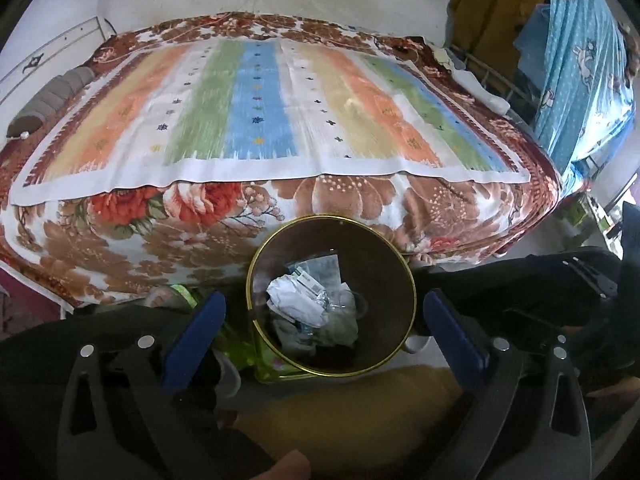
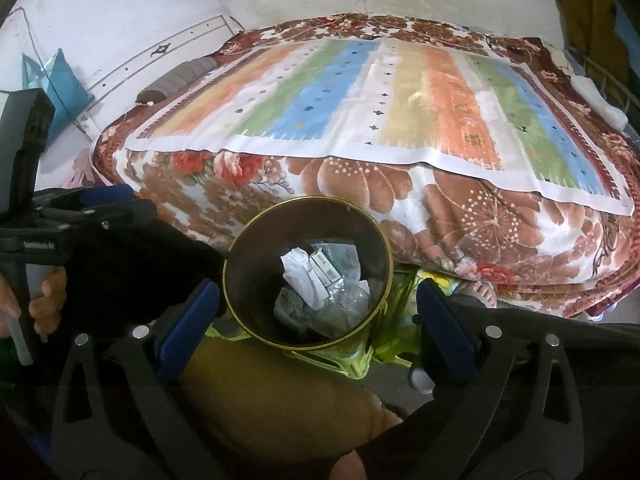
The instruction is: Collect trash
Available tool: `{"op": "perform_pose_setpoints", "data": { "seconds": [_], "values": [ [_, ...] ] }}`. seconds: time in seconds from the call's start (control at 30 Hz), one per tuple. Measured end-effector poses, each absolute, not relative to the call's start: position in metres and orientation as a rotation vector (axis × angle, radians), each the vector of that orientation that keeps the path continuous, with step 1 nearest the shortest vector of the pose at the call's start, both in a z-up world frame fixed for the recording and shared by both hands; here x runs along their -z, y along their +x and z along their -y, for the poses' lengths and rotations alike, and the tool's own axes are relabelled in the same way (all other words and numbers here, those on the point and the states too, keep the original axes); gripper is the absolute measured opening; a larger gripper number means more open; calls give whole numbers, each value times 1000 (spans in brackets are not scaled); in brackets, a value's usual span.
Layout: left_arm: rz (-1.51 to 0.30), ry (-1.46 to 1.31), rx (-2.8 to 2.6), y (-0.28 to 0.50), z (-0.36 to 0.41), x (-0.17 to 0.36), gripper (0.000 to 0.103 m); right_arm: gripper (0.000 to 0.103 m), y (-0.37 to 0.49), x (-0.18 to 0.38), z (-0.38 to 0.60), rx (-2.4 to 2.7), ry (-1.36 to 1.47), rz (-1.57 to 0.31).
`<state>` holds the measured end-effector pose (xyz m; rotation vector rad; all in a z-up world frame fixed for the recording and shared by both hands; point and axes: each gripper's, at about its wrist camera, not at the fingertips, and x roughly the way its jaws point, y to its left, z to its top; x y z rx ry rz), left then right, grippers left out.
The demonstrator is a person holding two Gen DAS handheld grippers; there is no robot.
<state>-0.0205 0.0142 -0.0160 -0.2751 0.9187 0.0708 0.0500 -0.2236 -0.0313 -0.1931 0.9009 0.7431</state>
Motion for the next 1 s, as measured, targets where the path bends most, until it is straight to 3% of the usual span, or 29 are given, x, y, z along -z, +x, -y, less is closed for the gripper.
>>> {"op": "perform_pose_setpoints", "data": {
  "seconds": [1.0],
  "values": [
    [-934,-270,-99,-16,-10,21,97,94,59,35,218,-745,-136,-917]
  ]
}}
